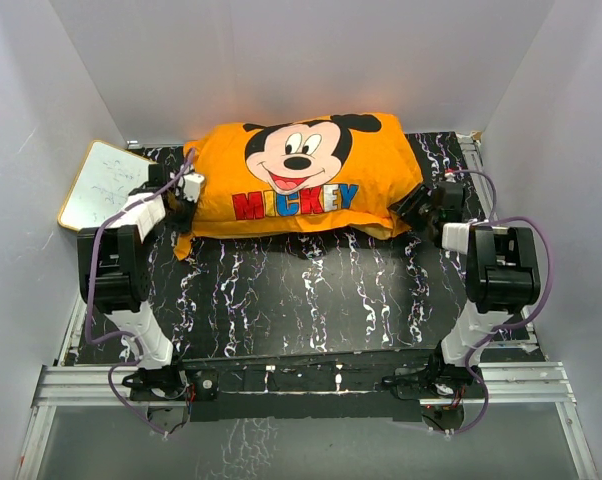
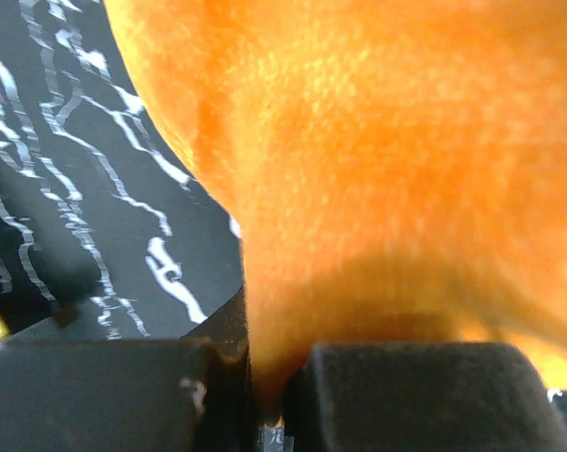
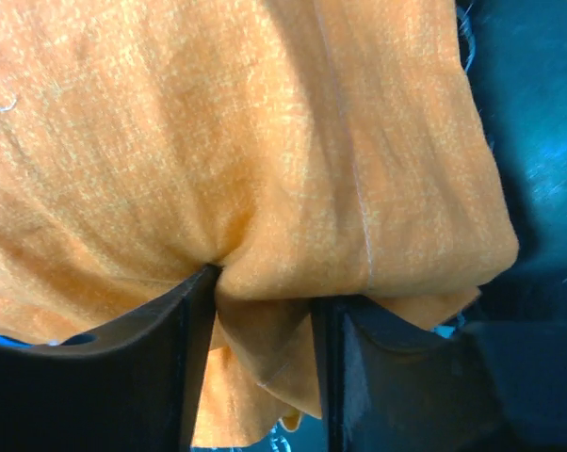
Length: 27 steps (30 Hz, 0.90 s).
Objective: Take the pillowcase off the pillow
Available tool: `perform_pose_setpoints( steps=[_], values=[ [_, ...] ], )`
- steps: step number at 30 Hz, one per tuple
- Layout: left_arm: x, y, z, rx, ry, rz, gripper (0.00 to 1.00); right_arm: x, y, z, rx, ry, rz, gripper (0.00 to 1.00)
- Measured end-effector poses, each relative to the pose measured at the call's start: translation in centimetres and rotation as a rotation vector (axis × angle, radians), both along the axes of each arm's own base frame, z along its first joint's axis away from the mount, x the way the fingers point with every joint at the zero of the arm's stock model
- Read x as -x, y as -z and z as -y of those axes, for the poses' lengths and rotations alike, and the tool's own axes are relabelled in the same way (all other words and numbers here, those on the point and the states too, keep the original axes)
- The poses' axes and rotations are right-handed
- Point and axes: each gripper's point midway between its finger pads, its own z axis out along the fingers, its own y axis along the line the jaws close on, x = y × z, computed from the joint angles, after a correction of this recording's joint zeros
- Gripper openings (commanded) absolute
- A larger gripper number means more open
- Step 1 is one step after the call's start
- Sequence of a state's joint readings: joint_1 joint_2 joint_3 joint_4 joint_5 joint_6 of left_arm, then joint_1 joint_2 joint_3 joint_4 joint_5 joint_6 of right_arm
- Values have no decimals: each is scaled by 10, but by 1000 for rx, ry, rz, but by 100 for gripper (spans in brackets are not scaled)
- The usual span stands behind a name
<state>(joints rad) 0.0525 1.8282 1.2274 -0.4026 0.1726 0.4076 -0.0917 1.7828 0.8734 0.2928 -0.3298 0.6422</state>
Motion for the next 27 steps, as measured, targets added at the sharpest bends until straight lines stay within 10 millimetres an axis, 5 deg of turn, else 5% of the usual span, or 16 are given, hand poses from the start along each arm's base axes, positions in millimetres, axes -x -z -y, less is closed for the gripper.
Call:
perform_pose_setpoints(
  steps=[3, 7, 17, 27],
  values=[
    [-11, -20, -5, -12, -15, 43, 0, 10, 1, -10, -18, -18, -7, 10],
    [-22, -55, -5, 0, -28, 101, 0, 28, -17, -16, -8, -15, 15, 8],
    [-9, -148, -3, 88, -54, 201, 0, 72, -150, -22, 67, 49, 302, 8],
    [-2, -294, -17, 106, -65, 452, 0, 106, -269, -28, 62, 48, 490, 8]
  ],
)
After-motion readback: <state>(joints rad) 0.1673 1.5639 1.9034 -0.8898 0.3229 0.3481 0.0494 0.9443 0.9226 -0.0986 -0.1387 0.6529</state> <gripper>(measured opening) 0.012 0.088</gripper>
